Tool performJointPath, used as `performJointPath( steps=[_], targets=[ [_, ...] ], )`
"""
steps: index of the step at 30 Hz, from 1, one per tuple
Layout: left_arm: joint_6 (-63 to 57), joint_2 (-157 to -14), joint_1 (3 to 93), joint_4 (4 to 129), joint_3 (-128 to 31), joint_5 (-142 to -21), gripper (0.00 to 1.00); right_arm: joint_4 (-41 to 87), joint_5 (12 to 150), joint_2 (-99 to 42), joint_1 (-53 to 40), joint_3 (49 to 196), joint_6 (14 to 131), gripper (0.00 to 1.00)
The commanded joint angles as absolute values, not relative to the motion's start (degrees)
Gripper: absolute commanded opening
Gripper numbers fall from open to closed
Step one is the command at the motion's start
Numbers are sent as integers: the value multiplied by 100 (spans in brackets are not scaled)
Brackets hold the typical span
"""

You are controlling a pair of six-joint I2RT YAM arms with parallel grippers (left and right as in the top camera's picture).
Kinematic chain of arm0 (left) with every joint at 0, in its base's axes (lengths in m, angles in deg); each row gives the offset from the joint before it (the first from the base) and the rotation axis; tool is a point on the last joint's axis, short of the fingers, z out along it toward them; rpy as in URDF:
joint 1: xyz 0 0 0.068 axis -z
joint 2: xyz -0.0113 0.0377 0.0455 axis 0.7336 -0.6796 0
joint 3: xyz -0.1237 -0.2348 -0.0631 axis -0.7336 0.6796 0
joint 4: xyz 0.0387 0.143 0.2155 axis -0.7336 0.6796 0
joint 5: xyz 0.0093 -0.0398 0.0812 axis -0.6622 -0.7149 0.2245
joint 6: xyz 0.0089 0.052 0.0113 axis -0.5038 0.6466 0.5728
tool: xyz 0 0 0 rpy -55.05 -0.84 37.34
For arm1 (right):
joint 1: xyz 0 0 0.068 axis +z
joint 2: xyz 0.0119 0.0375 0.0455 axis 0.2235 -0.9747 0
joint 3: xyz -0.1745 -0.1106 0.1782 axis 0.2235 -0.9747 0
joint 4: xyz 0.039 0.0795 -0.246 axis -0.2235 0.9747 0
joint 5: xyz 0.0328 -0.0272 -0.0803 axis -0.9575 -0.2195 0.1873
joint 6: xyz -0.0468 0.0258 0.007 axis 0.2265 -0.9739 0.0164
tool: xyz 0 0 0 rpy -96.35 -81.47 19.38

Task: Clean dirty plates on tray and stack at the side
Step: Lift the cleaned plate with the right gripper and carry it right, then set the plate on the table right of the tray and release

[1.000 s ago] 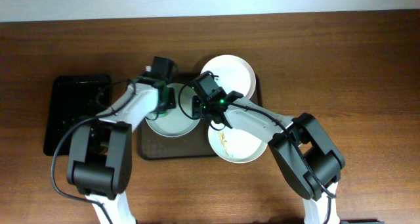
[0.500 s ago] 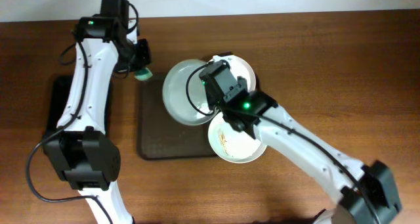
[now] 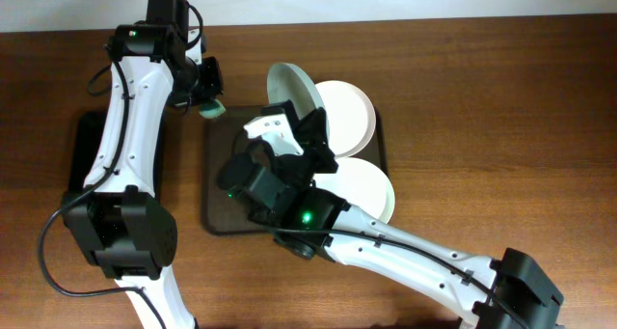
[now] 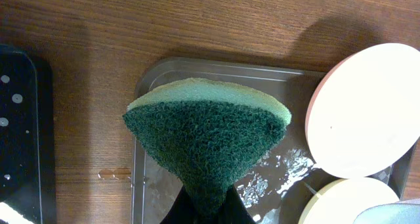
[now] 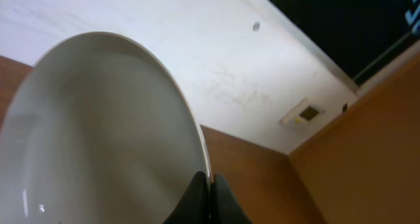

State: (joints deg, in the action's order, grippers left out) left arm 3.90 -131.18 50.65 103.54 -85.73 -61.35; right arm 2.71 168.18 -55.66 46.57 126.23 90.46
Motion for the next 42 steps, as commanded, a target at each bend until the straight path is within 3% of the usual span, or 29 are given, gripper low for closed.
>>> performJointPath(
  steps=[1,13,15,20,26,28,36,42],
  targets=[
    [504,-13125,5081,10354,-8671,-6216,1,-29,17095,-5575,4804,12698,9803,4],
    [504,-13125,5081,10354,-8671,-6216,1,0,16885,-5575,4819,12698,9835,4],
    [504,-13125,5081,10352,-8671,-6216,1,478,15731,-5575,4812,12698,9516,4],
    [504,-13125,5081,10356,-8671,-6216,1,2096,12676,-5509,4181,12700,7151,4],
    [504,-13125,5081,10380,-8671,-6216,1,2509,8945,-5033,2401,12700,6633,4],
    [504,-13125,5081,10406,-8671,-6216,1,2808,8202,-4742,1193,12700,6461,4],
    [504,-13125,5083,10409,-8671,-6216,0,3455,8219,-4545,-2940,12540,5903,4],
    [501,-13125,5083,10422,-8671,-6218,1,3112,9485,-4873,-4995,11928,5551,4]
  ],
)
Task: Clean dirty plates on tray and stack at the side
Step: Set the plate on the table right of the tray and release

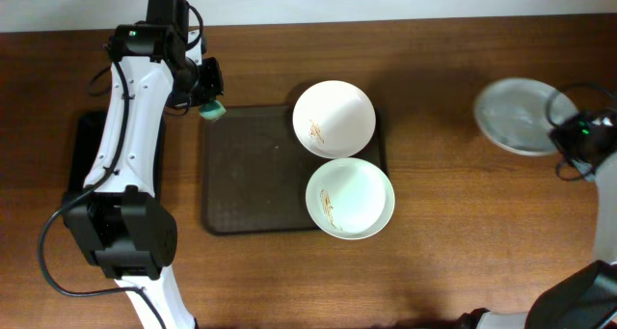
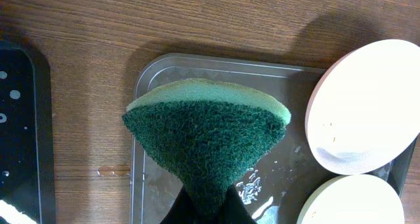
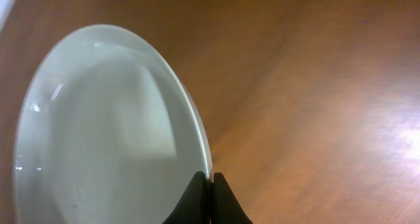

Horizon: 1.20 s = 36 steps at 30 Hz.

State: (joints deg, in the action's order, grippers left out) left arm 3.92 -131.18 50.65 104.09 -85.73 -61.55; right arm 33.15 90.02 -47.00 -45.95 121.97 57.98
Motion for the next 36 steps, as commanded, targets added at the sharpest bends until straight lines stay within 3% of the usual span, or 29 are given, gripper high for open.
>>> performJointPath(
  steps=[1,10,11,12,13,14,15,17,20,22,26,30,36],
  targets=[
    [501,-13125,5083,10422,-8671,-6218,1,2935,9513,-4976,-5174,11839,5519,4],
    [501,-13125,5083,10435,-8671,-6218,1,2126,10007,-6407,-5644,11624,5138,4],
    [501,-13125,5083,10444,-8671,-6218,1,2126,10016,-6405,-5644,11627,5138,13],
    [501,-13125,5083,10446,-8671,-6218,1,2124,10011,-6399,-5644,11627,5141,28],
    [501,-13125,5083,10450,-8671,-6218,1,2170,10003,-6364,-5644,11662,5167,50],
    [504,-13125,5083,10492,-8671,-6218,0,2367,9996,-6246,-5644,11764,5291,64],
    [501,-13125,5083,10513,-8671,-6218,0,2529,9998,-6145,-5644,11852,5294,66],
    [504,-13125,5083,10527,-8671,-6216,1,3200,9388,-5634,-5637,12230,5624,67],
    [504,-13125,5083,10524,-8671,-6214,0,3954,6881,-4724,-5598,12477,6649,67],
    [506,-13125,5081,10524,-8671,-6208,1,4491,6097,-4309,-5220,12477,7127,66],
    [504,-13125,5094,10520,-8671,-6173,1,5348,6195,-4362,-3535,12418,7672,62],
    [504,-13125,5094,10548,-8671,-6177,1,5250,7375,-4976,-1666,12374,6572,57],
    [504,-13125,5083,10548,-8671,-6175,1,5481,7476,-6084,-138,12370,6271,48]
  ],
)
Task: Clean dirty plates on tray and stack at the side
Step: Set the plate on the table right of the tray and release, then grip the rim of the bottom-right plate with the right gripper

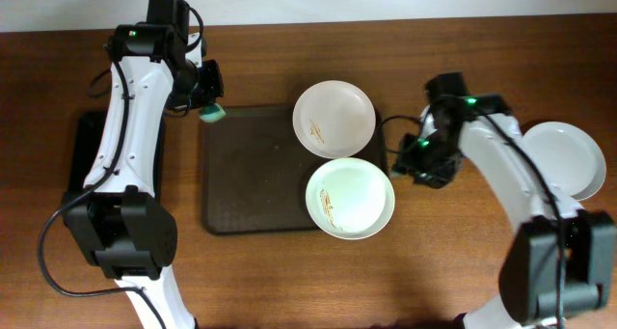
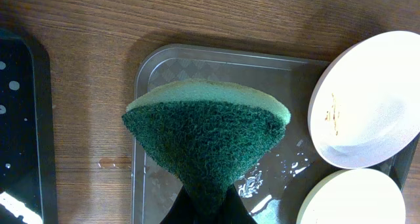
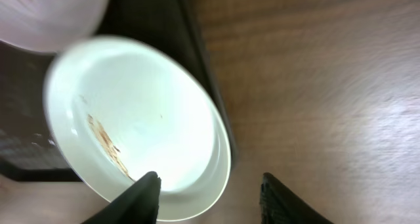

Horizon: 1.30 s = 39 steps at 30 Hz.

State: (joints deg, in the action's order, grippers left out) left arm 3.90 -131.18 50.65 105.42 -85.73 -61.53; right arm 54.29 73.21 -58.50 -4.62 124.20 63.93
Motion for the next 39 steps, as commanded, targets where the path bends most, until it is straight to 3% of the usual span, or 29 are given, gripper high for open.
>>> performJointPath(
  steps=[1,5,12,20,24,28,31,39],
  targets=[
    [504,-13125,5087,10548,-8671,-6175,1,5529,7476,-6121,-44,12370,6266,48],
    [504,-13125,5037,10553,-8671,-6175,1,5523,7614,-6145,238,12180,6275,45],
    [504,-13125,5179,10494,-8671,-6173,1,4909,9089,-6154,406,11957,6279,45],
    [504,-13125,5190,10489,-8671,-6173,1,4583,8619,-6318,450,11607,6360,38],
    [504,-13125,5190,10492,-8671,-6173,1,4419,8599,-6318,482,11496,6358,25],
    [504,-13125,5190,10489,-8671,-6173,1,4362,8586,-6320,600,11485,6358,20],
    [504,-13125,5190,10489,-8671,-6170,1,4325,8652,-6320,732,11478,6358,4],
    [506,-13125,5190,10489,-8671,-6170,1,4690,8626,-6313,812,11732,6360,4]
  ],
)
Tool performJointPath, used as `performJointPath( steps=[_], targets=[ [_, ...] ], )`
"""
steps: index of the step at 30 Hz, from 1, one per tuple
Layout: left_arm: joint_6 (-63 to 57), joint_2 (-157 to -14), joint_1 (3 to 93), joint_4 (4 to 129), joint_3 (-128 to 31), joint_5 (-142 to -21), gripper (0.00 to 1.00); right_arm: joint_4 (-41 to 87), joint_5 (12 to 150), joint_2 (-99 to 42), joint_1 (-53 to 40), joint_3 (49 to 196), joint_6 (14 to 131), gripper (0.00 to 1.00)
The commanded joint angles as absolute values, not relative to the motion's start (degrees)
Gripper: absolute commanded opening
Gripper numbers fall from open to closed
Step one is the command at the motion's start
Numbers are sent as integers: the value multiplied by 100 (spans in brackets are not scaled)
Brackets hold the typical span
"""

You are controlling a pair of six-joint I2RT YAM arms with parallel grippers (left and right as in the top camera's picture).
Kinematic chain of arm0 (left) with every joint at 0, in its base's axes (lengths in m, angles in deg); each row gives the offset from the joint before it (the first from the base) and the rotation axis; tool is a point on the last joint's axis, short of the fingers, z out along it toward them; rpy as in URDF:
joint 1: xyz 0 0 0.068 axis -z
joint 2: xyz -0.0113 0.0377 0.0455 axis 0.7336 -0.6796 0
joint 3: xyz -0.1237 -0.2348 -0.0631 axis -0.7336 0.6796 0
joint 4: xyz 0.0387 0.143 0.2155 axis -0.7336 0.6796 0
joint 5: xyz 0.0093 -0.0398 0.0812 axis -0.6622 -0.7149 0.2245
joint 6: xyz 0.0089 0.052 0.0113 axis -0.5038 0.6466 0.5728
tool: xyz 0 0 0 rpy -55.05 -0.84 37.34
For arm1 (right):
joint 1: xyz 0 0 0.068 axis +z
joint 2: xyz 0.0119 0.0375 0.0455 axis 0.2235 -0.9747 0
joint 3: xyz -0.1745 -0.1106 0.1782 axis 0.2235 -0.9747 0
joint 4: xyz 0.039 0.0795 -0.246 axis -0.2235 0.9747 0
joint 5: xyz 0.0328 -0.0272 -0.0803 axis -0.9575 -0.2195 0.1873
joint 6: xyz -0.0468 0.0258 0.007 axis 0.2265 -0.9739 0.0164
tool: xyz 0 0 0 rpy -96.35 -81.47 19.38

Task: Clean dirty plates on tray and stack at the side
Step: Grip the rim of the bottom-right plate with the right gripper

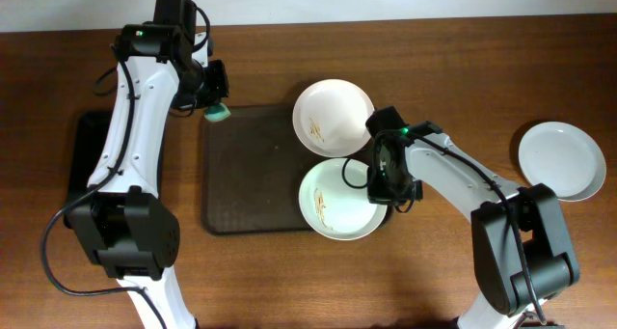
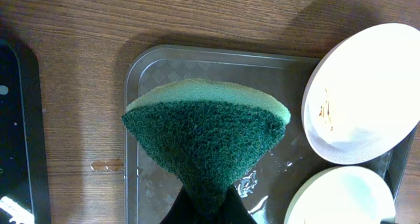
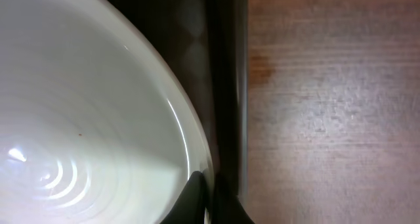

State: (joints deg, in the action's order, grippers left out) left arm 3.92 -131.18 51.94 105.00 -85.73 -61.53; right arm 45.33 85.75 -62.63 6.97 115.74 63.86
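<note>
Two dirty white plates sit on the dark tray (image 1: 246,175): the far plate (image 1: 333,117) with brown smears and the near plate (image 1: 337,202). My right gripper (image 1: 386,186) is shut on the near plate's right rim (image 3: 197,165). A clean white plate (image 1: 562,160) lies on the table at the far right. Over the tray's far left corner, my left gripper (image 1: 214,105) is shut on a green sponge (image 2: 207,135). In the left wrist view the far plate (image 2: 357,92) and near plate (image 2: 338,196) show to the right.
A black mat (image 1: 79,170) lies on the wooden table left of the tray. The wall edge runs along the top of the overhead view. Bare wood (image 1: 453,88) lies between the tray and the clean plate.
My right gripper was open beside the tray's right edge; now it is shut on the near plate's rim. The near plate sits slightly further left. The left gripper with the sponge has barely moved.
My right gripper held a plate tilted over the tray near the sponge. Then it held that plate at the far right of the table. Then the plate lay there and the gripper was open by the tray. Now it grips the near dirty plate.
</note>
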Motion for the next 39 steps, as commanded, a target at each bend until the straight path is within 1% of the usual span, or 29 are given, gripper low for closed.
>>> performJointPath(
  steps=[1,4,7,11,12,15,17,20,21,22,23,24,26,27,30,34,35,36,39],
  targets=[
    [504,-13125,5190,10489,-8671,-6170,1,4786,8628,-6313,906,11863,6360,4],
    [506,-13125,5190,10531,-8671,-5790,1,4852,8634,-6313,1379,12295,6327,4],
    [506,-13125,5183,10546,-8671,-5757,1,4601,8720,-6313,1759,12468,5954,4],
    [506,-13125,5074,10553,-8671,-5759,0,3608,9002,-6322,2246,12468,4915,4],
    [506,-13125,5048,10579,-8671,-5759,1,3230,9078,-6370,2412,12468,4507,4],
    [508,-13125,5039,10723,-8671,-5757,0,2570,9321,-6788,2732,12466,3755,4],
    [508,-13125,5039,10785,-8671,-5757,0,2529,9214,-7070,2828,12464,3615,4],
    [508,-13125,5039,10789,-8671,-5757,0,2588,8833,-7214,2871,12464,3794,4],
    [508,-13125,5039,10787,-8671,-5759,1,2590,8820,-7214,2869,12464,3947,8],
    [508,-13125,5039,10785,-8671,-5759,1,2572,8822,-7214,2858,12464,4120,33],
    [506,-13125,5039,10785,-8671,-5759,1,2524,8822,-7214,2858,12464,4310,44],
    [508,-13125,5039,10785,-8671,-5759,1,2491,8835,-7214,2858,12464,4397,46],
    [506,-13125,5039,10819,-8671,-5766,1,2406,8978,-7214,2856,12464,4561,46],
    [508,-13125,5052,10883,-8667,-5764,1,2317,8973,-7218,2812,12464,4616,44],
    [635,-13125,5105,10844,-8455,-5770,1,2177,8809,-7328,2598,12464,4616,31],
    [639,-13125,5111,10756,-8188,-5788,0,2159,8484,-7548,2482,12464,4620,21],
    [855,-13125,5120,10763,-8177,-5969,1,2155,8492,-7557,2465,12464,4636,10],
    [1052,-13125,5120,10763,-8136,-6258,0,2157,8490,-7557,2447,12464,4636,4],
    [1148,-13125,5140,10756,-7786,-6542,1,2161,8473,-7557,2408,12464,4662,4]
  ],
)
